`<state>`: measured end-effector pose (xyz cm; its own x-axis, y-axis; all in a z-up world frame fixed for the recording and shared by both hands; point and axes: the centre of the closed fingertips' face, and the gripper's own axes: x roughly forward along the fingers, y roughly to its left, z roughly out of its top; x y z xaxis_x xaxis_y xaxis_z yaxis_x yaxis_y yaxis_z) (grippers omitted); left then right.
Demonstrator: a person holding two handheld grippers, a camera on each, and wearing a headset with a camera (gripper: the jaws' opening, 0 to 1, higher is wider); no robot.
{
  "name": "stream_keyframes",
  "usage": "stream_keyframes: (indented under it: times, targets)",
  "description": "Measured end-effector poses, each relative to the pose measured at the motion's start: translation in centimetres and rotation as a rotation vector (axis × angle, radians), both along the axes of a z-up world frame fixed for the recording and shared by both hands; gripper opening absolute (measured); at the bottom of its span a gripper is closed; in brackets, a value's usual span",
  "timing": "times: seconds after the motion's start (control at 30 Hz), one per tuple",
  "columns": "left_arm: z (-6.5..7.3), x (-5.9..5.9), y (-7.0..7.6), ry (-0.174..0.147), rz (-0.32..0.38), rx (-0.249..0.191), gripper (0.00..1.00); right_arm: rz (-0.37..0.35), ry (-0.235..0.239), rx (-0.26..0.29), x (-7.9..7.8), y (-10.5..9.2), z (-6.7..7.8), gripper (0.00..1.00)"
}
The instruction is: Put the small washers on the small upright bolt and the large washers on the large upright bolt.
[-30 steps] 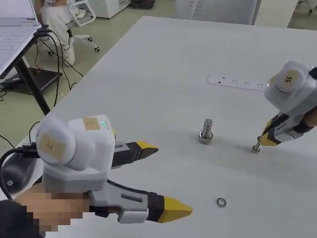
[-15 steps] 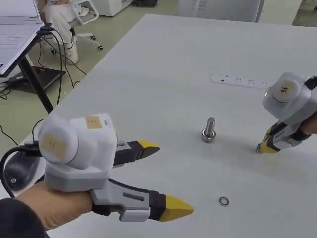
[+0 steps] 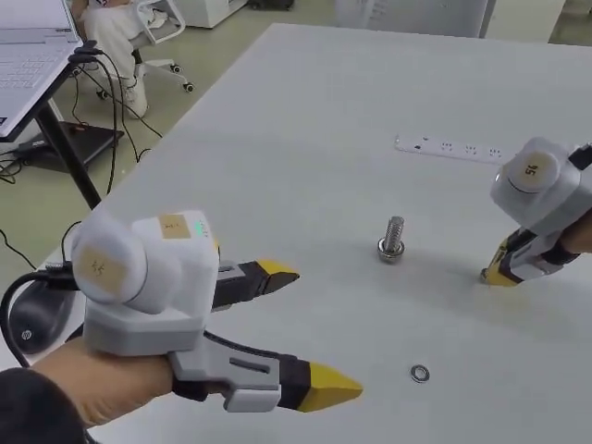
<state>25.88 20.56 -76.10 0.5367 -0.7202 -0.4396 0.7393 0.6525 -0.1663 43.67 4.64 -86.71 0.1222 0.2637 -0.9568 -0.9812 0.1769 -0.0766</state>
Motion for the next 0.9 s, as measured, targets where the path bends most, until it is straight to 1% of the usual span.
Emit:
stream_keyframes:
  times: [0.5,0.57,0.63,0.7,0.8,0.9]
  targets:
    - [0.07,-0.08,-0.11,0.000,-0.004,0.000,0.79,-0.036,0.004,0.019,-0.09,-0.27,0.18,0.20]
    - [0.11,-0.06,-0.12,0.000,-0.004,0.000,0.79,-0.036,-0.003,0.020,-0.02,-0.33,0.22,0.22]
    - [0.14,-0.03,-0.15,-0.001,-0.005,0.000,0.79,-0.044,0.006,0.026,-0.15,-0.29,0.25,0.24]
    - [0.18,-0.02,-0.19,-0.002,-0.006,0.000,0.79,-0.041,-0.006,0.026,-0.06,-0.36,0.35,0.25]
    - [0.19,-0.02,-0.28,-0.001,-0.008,0.000,0.79,-0.042,-0.007,0.028,-0.10,-0.42,0.48,0.25]
    - [0.21,-0.04,-0.35,-0.002,-0.011,0.001,0.79,-0.053,0.001,0.039,-0.28,-0.43,0.68,0.27]
